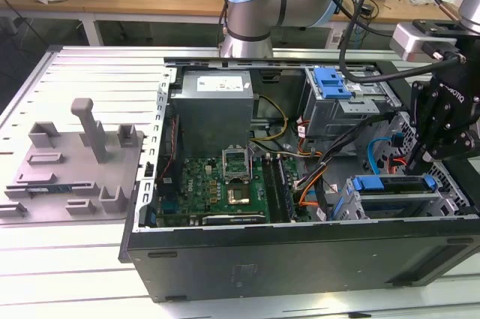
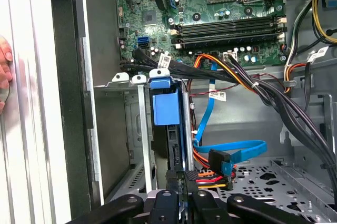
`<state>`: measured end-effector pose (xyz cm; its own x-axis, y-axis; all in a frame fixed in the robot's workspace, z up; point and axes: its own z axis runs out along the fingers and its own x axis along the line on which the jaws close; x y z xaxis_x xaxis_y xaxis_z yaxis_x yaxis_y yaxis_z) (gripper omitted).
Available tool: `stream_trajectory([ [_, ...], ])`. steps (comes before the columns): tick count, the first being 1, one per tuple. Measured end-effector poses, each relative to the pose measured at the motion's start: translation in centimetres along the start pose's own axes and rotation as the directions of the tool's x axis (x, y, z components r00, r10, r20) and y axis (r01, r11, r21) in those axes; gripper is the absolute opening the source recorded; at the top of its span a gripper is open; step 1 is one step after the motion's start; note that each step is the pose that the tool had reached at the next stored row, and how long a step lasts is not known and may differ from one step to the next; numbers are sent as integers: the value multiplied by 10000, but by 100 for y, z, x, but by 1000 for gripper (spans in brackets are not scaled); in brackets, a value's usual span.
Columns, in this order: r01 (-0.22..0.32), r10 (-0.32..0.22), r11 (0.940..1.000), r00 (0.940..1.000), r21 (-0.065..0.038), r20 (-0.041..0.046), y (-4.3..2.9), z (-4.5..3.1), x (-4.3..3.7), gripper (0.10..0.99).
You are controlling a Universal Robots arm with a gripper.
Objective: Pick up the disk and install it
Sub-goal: 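Insert the first disk wire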
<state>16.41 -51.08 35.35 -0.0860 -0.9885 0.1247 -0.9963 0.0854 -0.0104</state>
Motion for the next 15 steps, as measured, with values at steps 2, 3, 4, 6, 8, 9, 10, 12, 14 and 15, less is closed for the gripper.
stream_trajectory([
  [2,0,0,10000,10000,-1,1,0,2,0,165],
  [3,0,0,10000,10000,0,2,0,4,0,165],
  [4,0,0,10000,10000,0,1,0,6,-1,165],
  [6,0,0,10000,10000,0,0,0,12,-1,165],
  [8,0,0,10000,10000,0,-1,0,18,-2,165],
  [9,-1,1,10000,10000,0,0,0,23,-2,165],
  [10,-2,2,10000,10000,0,0,-1,25,-2,165],
  [12,0,0,10000,10000,0,0,-4,30,-3,165],
  [14,-1,1,10000,10000,0,0,-5,36,-4,165],
  [15,0,0,10000,10000,-1,0,-5,41,-5,165],
])
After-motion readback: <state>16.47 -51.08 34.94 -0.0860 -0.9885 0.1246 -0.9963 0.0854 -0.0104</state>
